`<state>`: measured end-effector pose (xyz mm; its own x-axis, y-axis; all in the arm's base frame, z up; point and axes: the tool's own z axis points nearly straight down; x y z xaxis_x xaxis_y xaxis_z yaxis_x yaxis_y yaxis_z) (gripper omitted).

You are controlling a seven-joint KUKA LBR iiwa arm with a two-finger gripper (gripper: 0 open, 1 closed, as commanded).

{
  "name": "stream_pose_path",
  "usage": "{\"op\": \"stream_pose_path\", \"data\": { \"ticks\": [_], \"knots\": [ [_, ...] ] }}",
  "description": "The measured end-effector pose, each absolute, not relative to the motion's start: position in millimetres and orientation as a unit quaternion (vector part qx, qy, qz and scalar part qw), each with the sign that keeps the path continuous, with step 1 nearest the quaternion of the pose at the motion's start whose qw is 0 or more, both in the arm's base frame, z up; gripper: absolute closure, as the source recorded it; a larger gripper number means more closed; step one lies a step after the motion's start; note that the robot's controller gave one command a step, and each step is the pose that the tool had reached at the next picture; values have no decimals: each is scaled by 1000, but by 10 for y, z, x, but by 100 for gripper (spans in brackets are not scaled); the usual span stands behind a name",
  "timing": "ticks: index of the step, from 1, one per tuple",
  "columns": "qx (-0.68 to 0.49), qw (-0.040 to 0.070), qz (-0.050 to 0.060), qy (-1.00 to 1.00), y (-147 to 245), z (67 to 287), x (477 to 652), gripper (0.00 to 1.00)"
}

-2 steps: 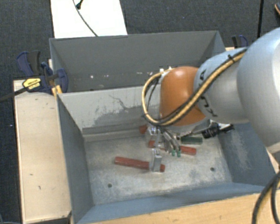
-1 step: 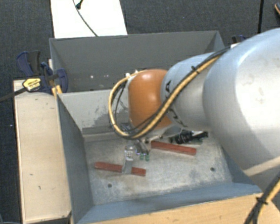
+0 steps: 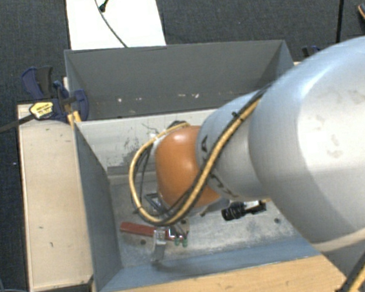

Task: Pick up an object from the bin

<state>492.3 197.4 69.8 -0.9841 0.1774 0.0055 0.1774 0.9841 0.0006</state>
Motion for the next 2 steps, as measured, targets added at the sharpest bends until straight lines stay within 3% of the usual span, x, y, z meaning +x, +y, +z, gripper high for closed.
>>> {"op": "stream_pose_path", "data": {
  "ticks": [1, 2],
  "knots": [
    [-94, 0, 0, -996, 1941, 700, 4962, 100],
    [-98, -5, -3, -995, 2121, 2153, 5274, 100]
  ]
}}
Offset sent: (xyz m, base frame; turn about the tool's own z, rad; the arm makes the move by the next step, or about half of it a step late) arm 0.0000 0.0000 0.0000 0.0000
